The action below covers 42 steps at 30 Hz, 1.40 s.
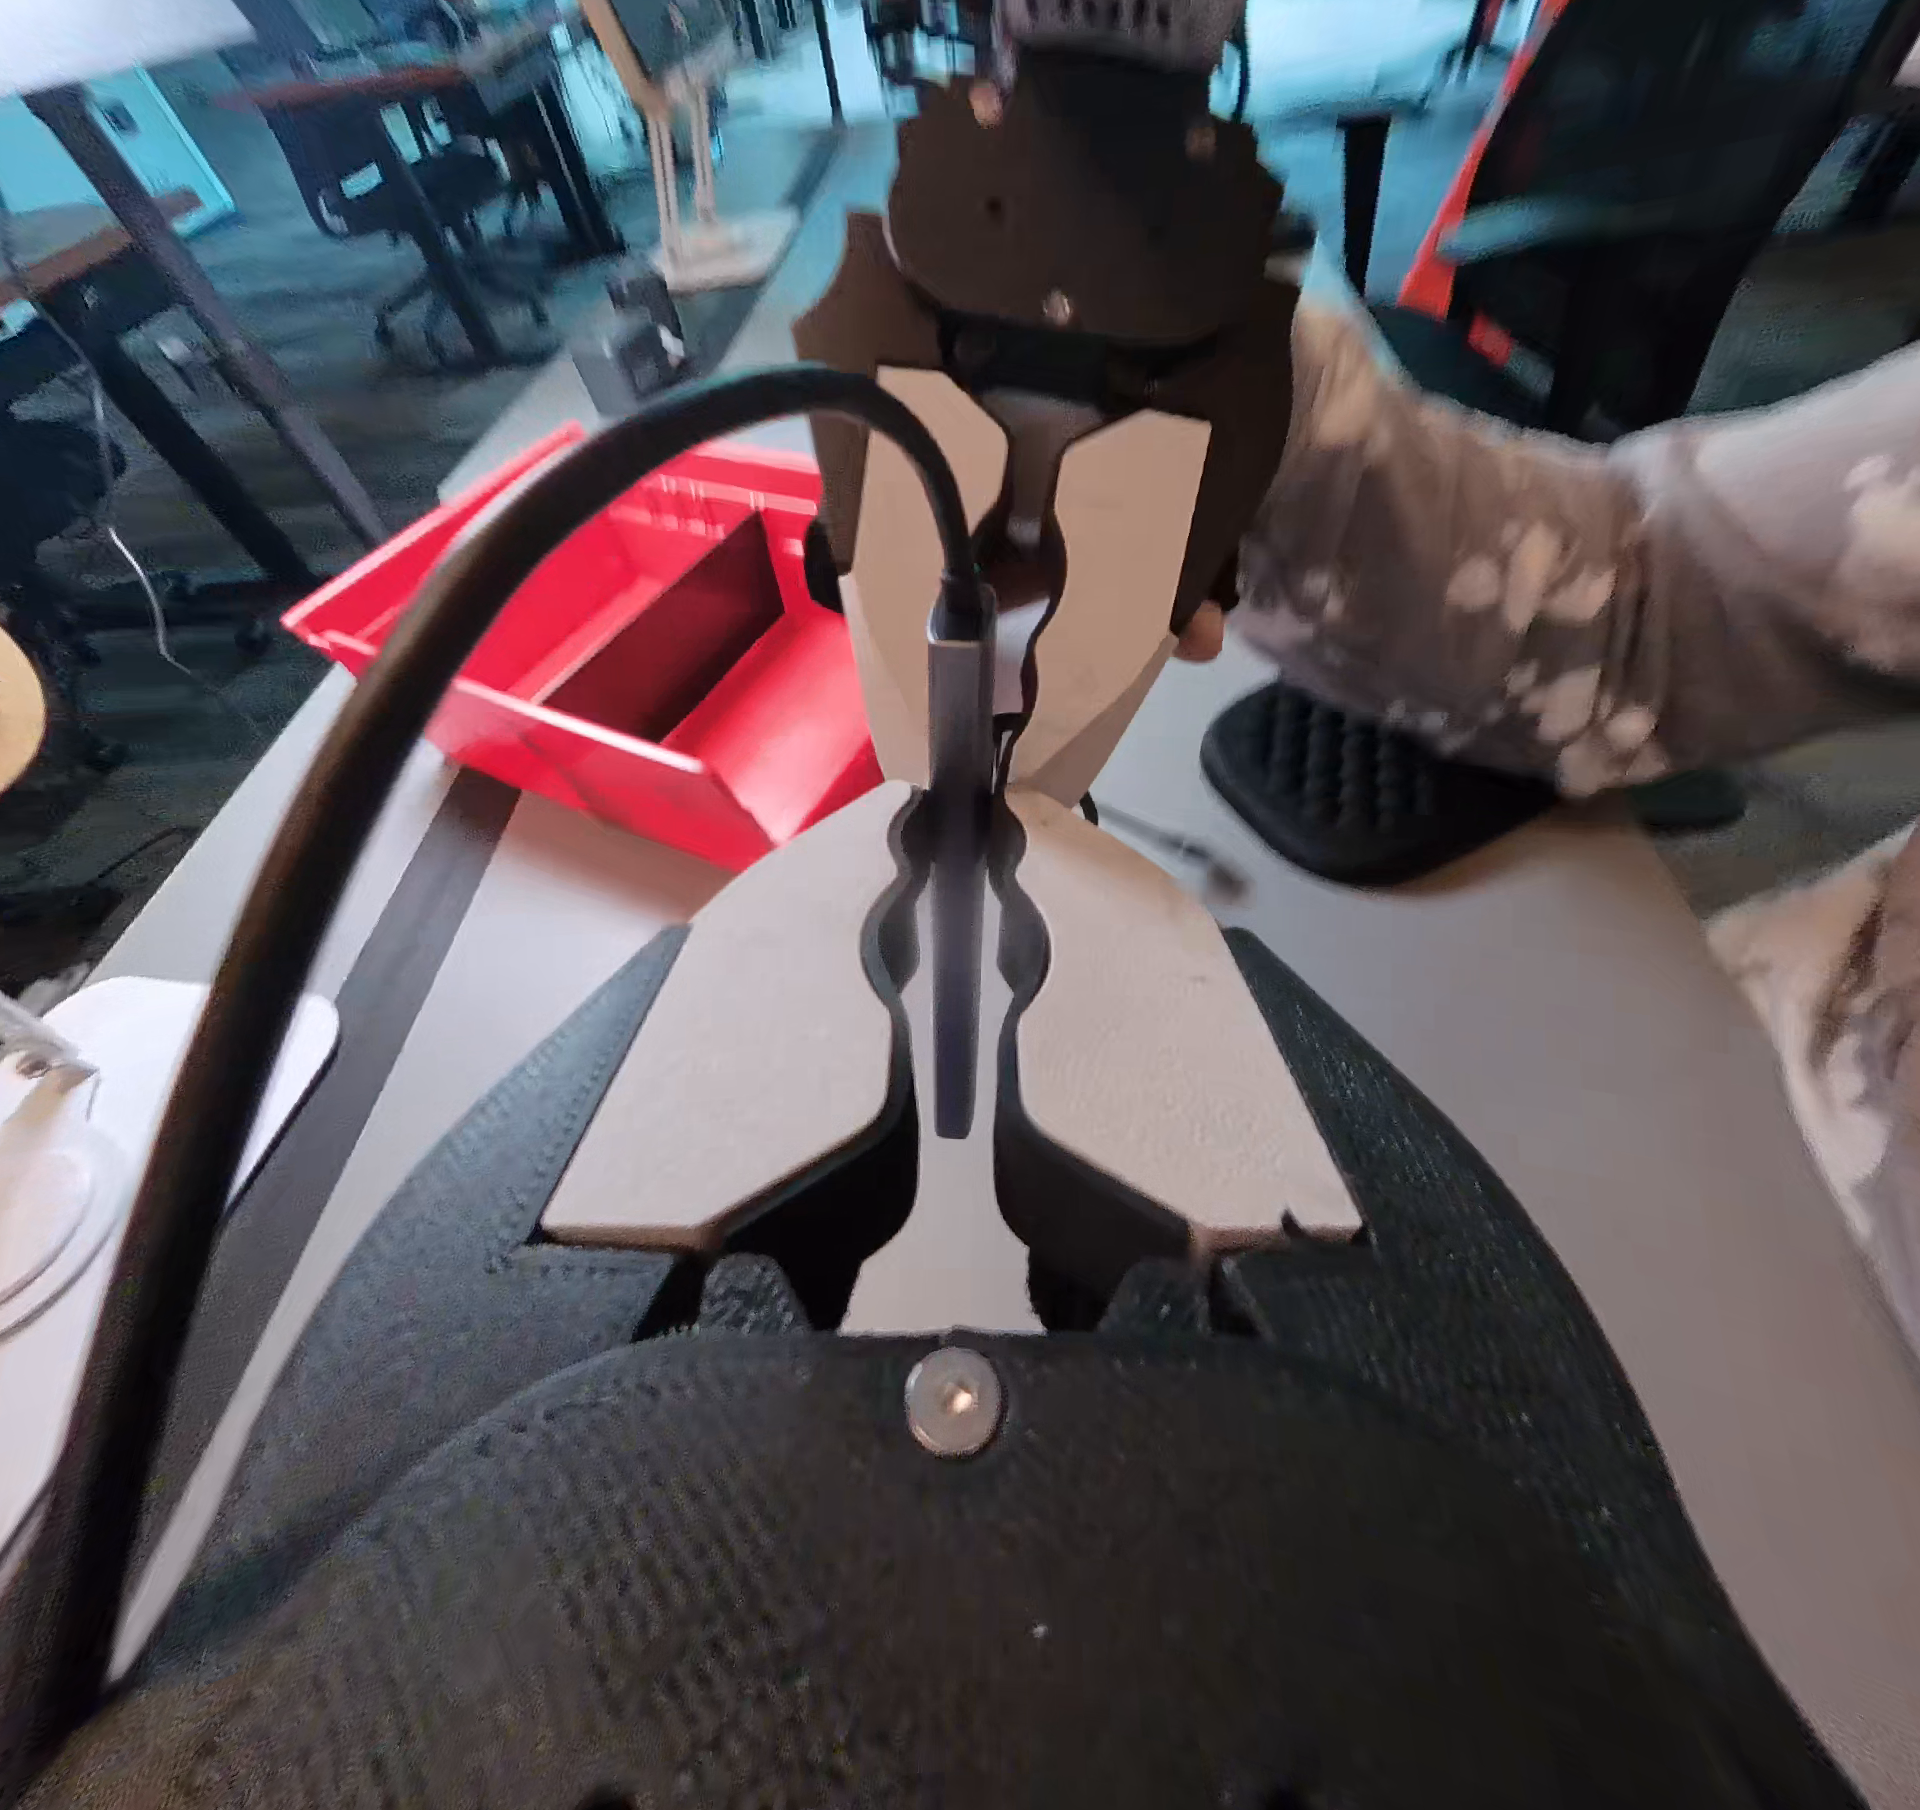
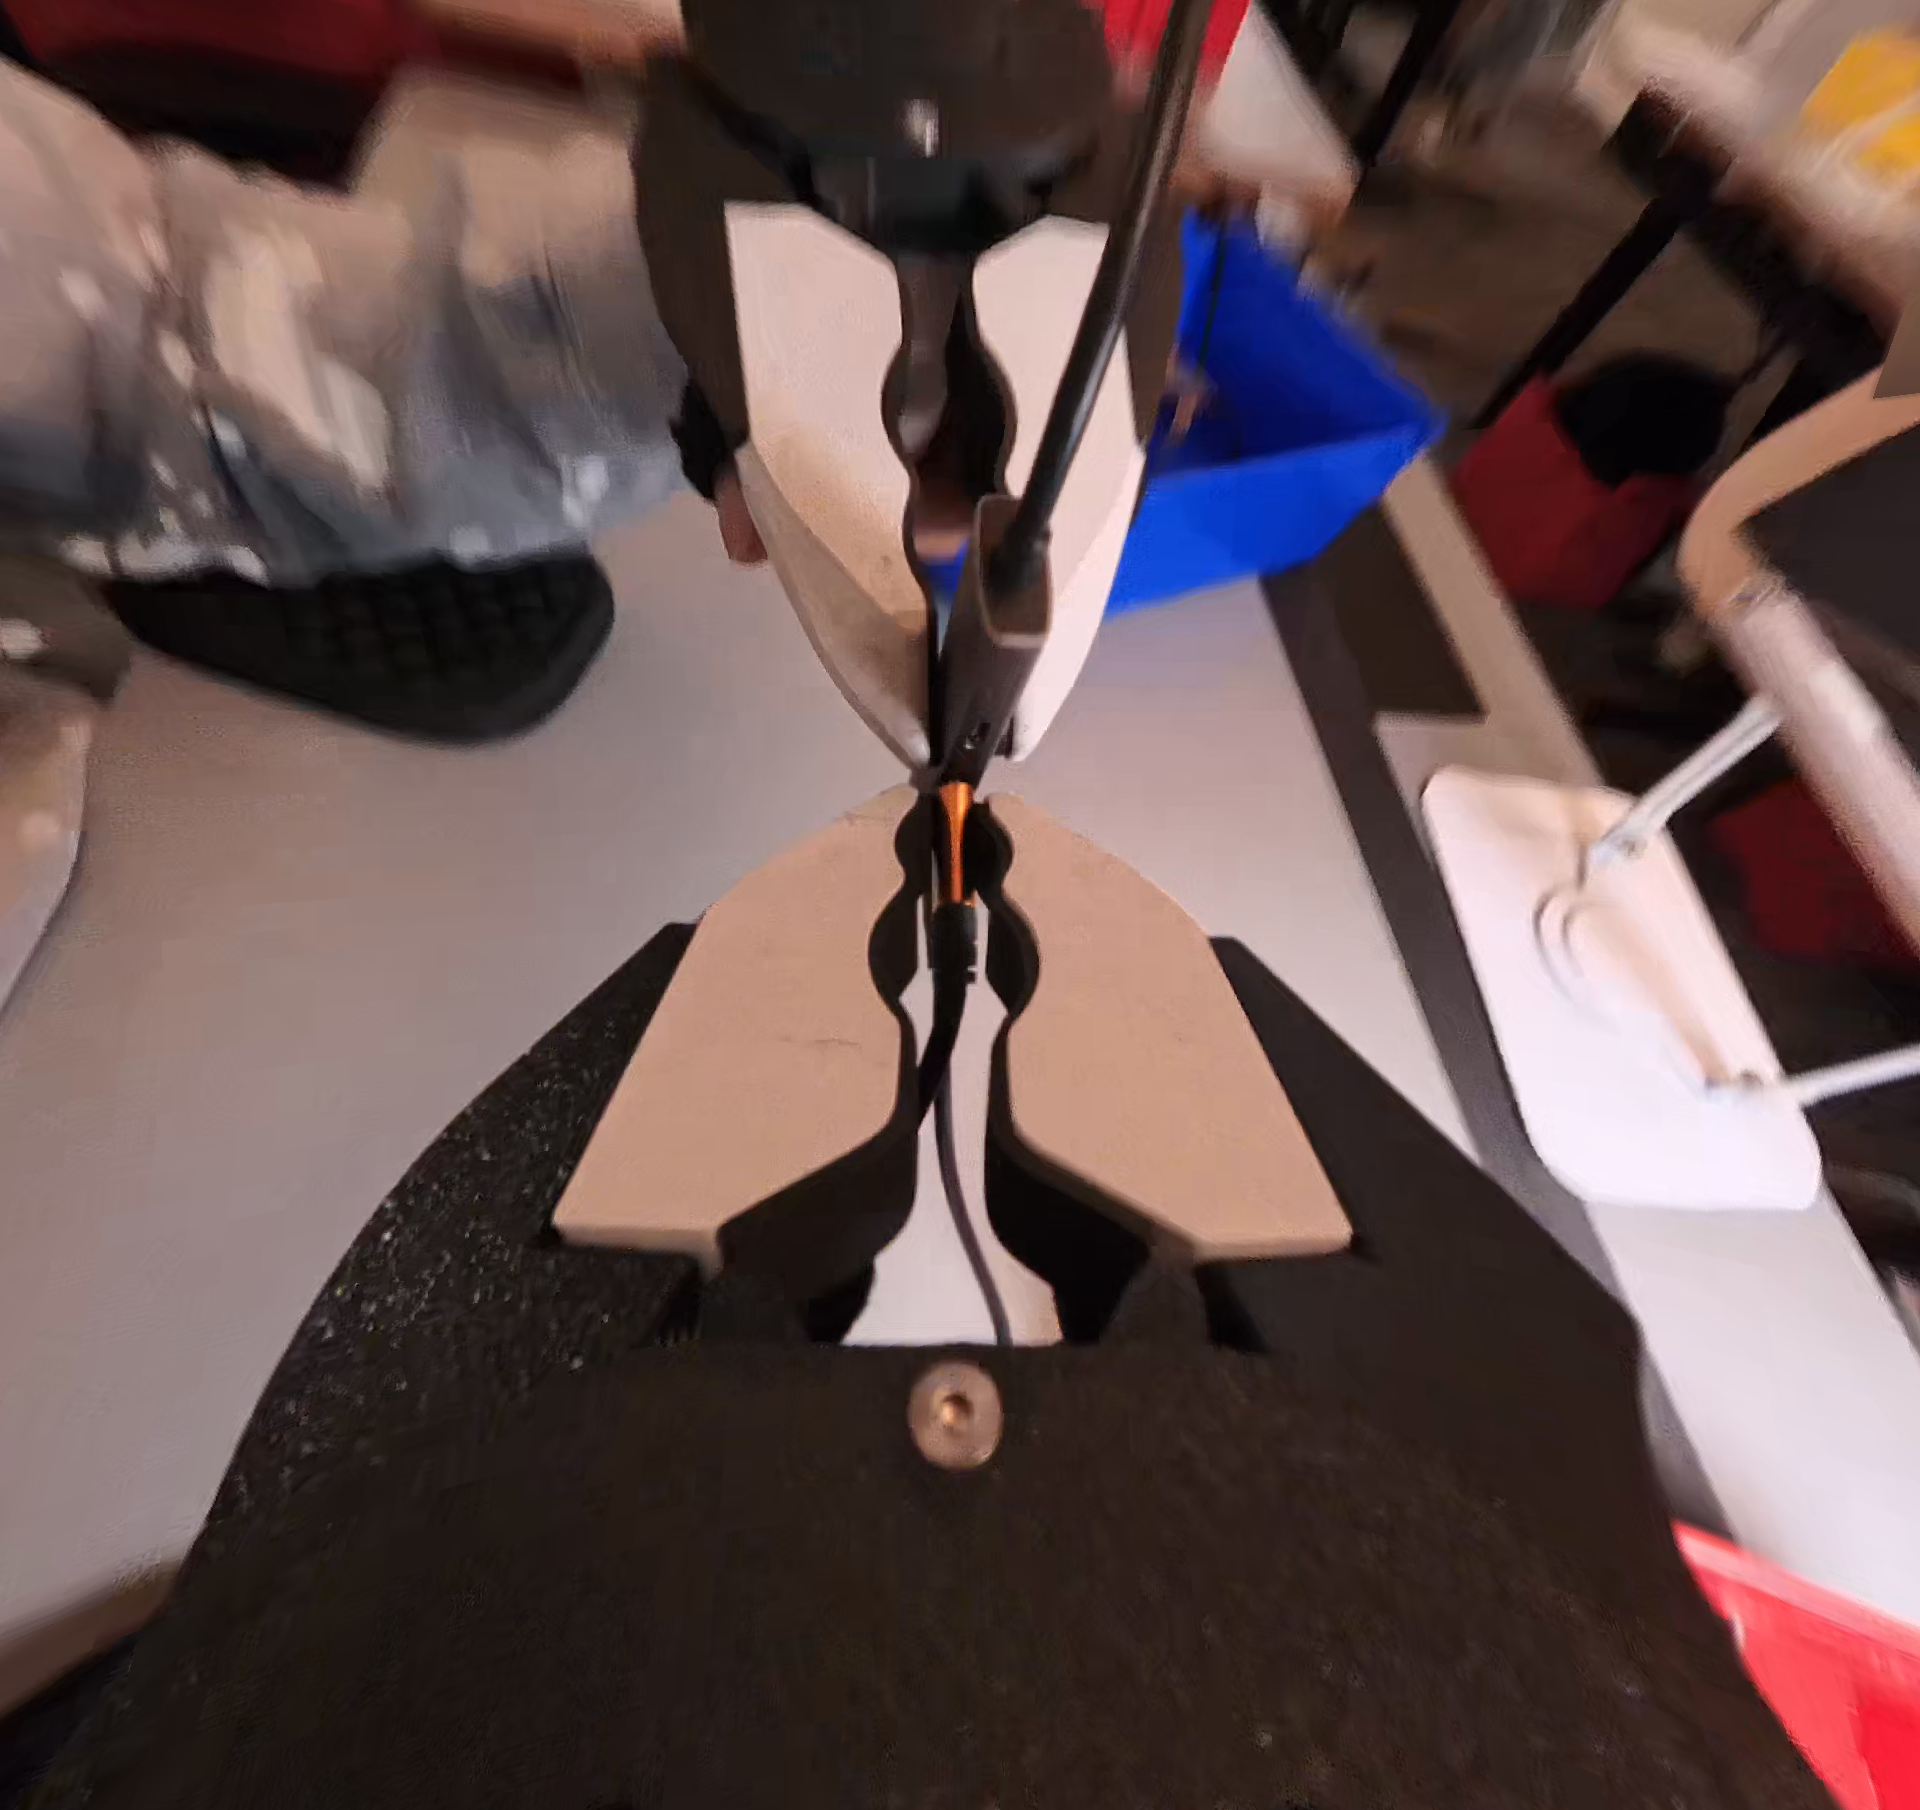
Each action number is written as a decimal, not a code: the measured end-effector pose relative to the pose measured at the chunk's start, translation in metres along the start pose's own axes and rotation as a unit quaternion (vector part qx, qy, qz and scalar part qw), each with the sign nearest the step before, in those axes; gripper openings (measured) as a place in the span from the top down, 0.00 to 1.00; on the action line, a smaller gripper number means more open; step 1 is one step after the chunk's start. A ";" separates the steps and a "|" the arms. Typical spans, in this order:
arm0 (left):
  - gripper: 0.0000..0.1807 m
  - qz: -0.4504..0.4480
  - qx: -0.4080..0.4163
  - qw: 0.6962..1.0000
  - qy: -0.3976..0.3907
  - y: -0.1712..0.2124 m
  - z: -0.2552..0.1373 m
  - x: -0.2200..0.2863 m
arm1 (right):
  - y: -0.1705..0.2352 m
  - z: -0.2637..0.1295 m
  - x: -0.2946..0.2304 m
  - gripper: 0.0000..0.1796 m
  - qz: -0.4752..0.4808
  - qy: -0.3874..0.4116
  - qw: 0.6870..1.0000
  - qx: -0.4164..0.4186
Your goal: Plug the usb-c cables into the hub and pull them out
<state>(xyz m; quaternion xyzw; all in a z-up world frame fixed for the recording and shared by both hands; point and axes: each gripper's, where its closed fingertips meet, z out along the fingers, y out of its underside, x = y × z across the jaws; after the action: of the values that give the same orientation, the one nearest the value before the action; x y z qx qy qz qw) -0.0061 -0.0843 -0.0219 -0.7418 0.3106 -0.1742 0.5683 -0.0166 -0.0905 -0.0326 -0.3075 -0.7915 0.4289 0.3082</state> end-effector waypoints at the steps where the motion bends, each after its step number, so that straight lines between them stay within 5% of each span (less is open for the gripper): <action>1: 0.94 -0.017 0.033 0.999 0.003 -0.010 -0.006 -0.002 | -0.014 -0.006 0.004 0.96 -0.001 0.008 0.999 0.050; 8: 0.94 -0.087 0.206 0.975 -0.009 -0.053 -0.052 -0.024 | -0.071 -0.069 0.036 0.94 0.058 0.065 0.948 0.306; 19: 0.94 -0.088 0.213 0.973 0.017 -0.058 -0.039 -0.010 | -0.060 -0.030 0.018 0.93 0.041 0.027 0.971 0.233; 31: 0.88 -0.051 0.178 0.982 0.024 -0.049 -0.031 0.000 | -0.065 -0.028 0.010 0.96 0.061 -0.014 0.965 0.256; 42: 0.94 -0.037 0.170 0.984 0.032 -0.053 -0.034 0.005 | -0.068 -0.026 0.001 0.96 0.025 -0.012 0.968 0.249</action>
<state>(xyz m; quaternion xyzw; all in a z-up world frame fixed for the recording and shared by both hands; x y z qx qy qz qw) -0.0096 -0.1041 0.0381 -0.6397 0.2670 -0.2685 0.6689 -0.0127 -0.1071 0.0386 -0.2352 -0.6556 0.6238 0.3546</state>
